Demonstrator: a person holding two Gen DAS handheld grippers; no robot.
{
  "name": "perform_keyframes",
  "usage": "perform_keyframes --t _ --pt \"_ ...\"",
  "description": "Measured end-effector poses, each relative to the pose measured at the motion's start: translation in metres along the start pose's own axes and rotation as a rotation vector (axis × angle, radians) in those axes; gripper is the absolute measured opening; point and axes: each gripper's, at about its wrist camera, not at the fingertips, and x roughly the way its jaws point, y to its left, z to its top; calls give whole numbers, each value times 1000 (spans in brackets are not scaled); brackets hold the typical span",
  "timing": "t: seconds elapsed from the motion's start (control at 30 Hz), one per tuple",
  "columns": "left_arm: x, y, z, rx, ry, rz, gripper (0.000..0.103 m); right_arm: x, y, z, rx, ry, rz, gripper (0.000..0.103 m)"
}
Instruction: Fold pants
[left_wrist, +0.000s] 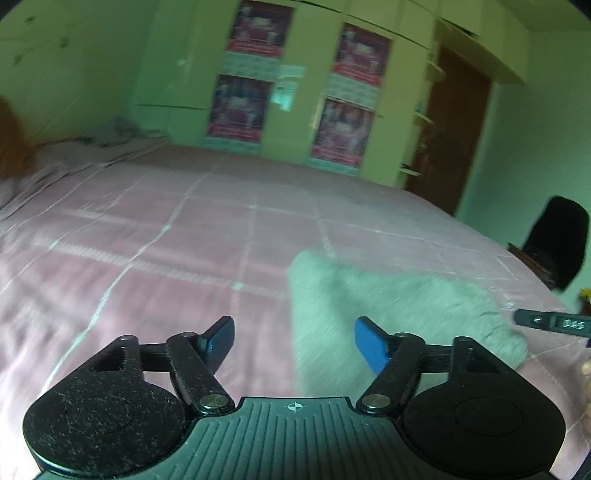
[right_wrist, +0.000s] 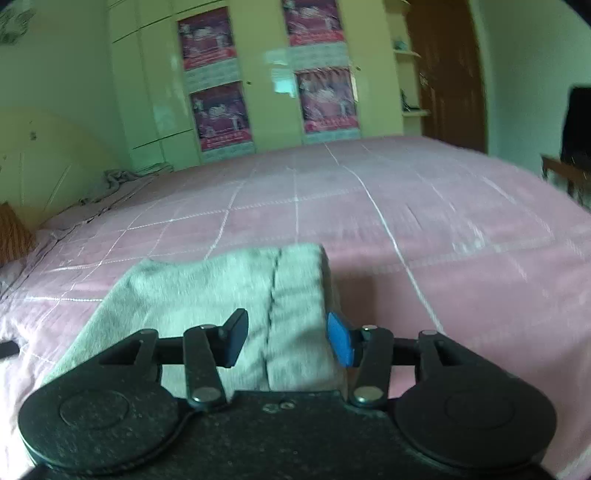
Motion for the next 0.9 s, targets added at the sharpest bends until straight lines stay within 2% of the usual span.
perform_keyframes --t 0.07,0.2,0.27,0.37,0.4,0.53,0.67,0.8,0.9 --pt "16 -12 13 36 -2 -27 68 10 4 10 -39 12 9 38" --pt "54 -35 28 82 28 -76 68 31 12 20 -98 23 17 37" --pt "74 -42 23 94 87 -83 68 40 15 20 -130 29 20 34" --pt "109 -45 -1 112 259 -52 68 58 13 13 -168 89 -2 34" --pt "112 -44 -8 126 269 -48 68 64 10 8 -177 116 -8 34" --pt "97 -34 5 98 203 -47 68 63 6 0 -227 123 10 35" --pt "109 -29 38 119 157 -31 68 51 5 19 -223 45 44 35" --pt "139 -29 57 134 171 -19 68 67 8 41 -231 31 31 36" --pt "165 -30 56 127 234 -26 68 90 9 49 -247 66 30 40"
